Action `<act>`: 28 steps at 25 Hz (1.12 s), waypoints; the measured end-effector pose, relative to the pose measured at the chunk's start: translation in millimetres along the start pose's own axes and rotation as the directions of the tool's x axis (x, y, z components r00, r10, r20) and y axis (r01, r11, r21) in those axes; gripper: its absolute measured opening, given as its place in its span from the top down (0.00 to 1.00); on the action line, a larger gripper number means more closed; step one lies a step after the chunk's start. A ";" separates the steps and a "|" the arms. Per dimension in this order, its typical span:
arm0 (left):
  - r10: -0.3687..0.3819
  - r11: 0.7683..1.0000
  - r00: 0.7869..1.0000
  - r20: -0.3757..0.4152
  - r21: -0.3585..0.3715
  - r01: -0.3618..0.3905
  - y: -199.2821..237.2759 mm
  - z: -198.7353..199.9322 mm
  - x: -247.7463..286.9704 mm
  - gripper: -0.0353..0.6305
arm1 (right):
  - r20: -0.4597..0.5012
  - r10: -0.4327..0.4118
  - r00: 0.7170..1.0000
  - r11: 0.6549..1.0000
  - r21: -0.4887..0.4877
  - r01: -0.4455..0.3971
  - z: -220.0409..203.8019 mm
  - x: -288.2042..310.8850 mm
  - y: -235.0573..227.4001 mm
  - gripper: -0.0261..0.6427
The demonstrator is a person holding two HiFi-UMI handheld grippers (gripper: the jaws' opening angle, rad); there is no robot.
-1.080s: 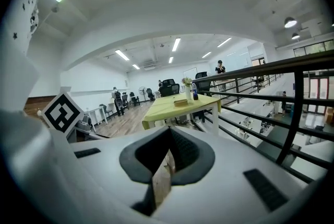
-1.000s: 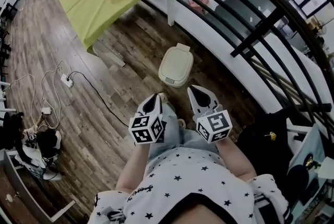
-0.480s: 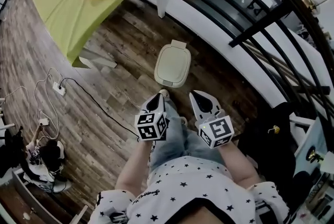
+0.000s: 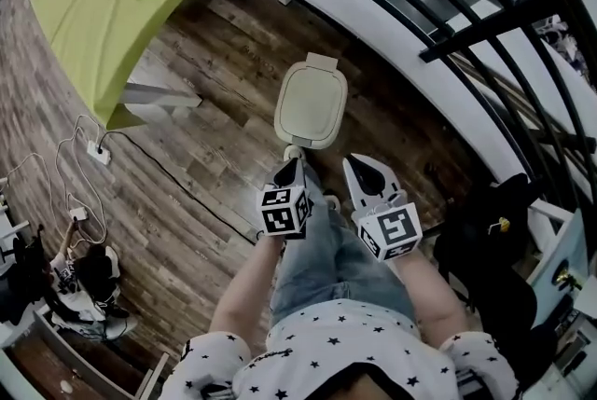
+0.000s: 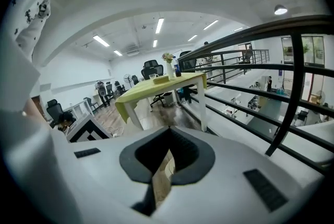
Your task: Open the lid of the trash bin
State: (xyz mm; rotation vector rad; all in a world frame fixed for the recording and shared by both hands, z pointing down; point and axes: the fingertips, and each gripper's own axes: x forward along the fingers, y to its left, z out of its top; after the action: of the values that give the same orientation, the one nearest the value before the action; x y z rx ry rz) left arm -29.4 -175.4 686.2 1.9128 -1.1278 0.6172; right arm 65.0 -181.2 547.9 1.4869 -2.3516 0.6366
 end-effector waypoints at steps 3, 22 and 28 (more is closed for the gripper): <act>0.012 1.000 0.999 -0.039 0.008 -0.011 8.7 -11.5 22.4 0.93 | -0.016 0.008 1.000 1.000 0.002 -0.008 -13.1 13.7 -3.1 0.97; 0.061 0.994 0.972 -0.227 0.103 -0.038 62.0 -90.8 137.3 0.93 | -0.080 -0.045 0.996 0.995 0.082 0.051 -82.6 68.9 -37.9 0.97; 0.069 0.992 0.967 -0.246 0.123 -0.039 72.9 -111.4 157.5 0.93 | -0.080 -0.054 0.995 0.993 0.096 0.062 -95.4 72.3 -41.4 0.97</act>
State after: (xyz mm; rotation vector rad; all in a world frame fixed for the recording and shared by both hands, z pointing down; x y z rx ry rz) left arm -18.6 -177.5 892.1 1.8441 -1.0024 0.9456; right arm 72.0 -204.4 672.2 1.5368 -2.2399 0.7904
